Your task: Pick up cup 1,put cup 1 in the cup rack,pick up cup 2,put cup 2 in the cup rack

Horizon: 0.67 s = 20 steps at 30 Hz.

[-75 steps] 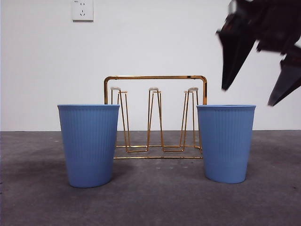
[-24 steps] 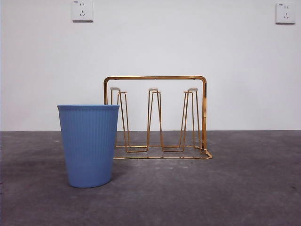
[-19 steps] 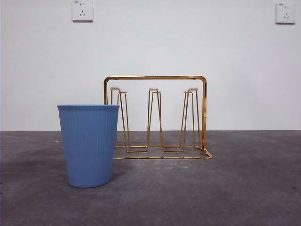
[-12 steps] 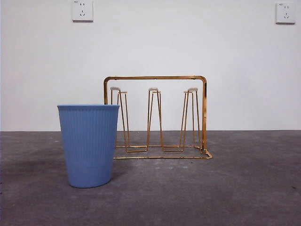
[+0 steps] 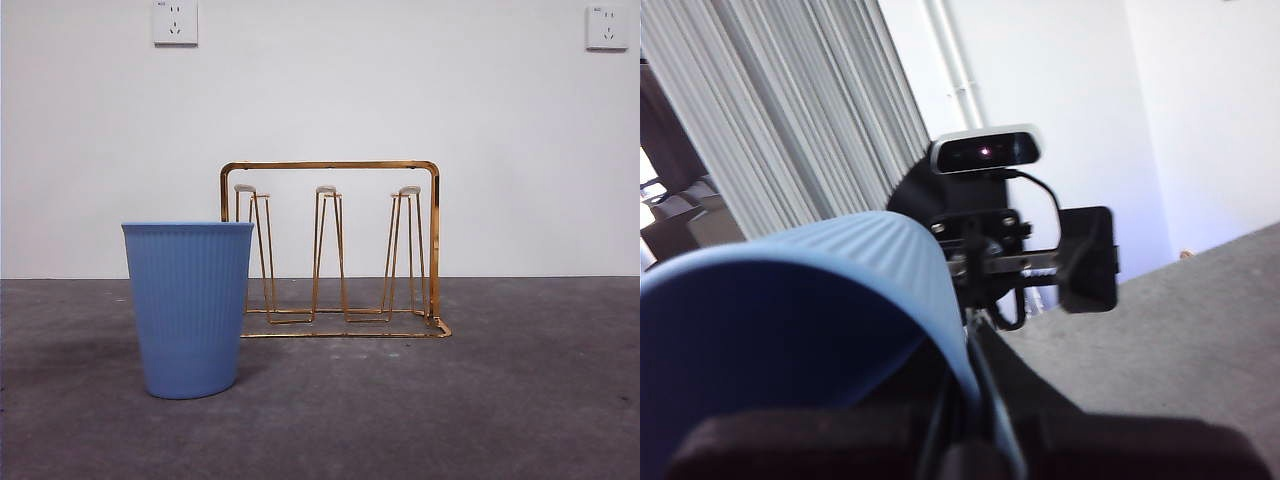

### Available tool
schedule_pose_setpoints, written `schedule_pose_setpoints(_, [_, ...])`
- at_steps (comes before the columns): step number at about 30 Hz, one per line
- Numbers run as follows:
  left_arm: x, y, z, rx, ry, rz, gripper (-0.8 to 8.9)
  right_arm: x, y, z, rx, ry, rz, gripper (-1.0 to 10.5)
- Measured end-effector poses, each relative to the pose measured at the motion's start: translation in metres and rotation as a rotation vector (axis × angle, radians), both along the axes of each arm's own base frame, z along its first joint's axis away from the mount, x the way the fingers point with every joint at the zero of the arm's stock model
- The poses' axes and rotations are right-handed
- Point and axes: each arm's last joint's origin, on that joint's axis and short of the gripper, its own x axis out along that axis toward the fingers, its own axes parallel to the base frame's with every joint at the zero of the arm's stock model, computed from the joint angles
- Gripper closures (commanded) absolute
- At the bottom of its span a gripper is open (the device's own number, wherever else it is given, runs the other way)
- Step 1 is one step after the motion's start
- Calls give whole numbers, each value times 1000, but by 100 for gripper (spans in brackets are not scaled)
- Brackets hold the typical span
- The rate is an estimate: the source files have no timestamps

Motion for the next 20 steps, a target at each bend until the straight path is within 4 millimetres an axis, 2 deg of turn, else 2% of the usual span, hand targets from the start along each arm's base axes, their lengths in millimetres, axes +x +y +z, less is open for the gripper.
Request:
schedule_pose_setpoints(10, [0,-8,-2,-6,-17,-6,185,21,12,-10,-28,58,-9,963])
schedule_pose_setpoints(20, [0,-8,-2,-14,-22,9,185,28,15,-14,-39,74,-10,963])
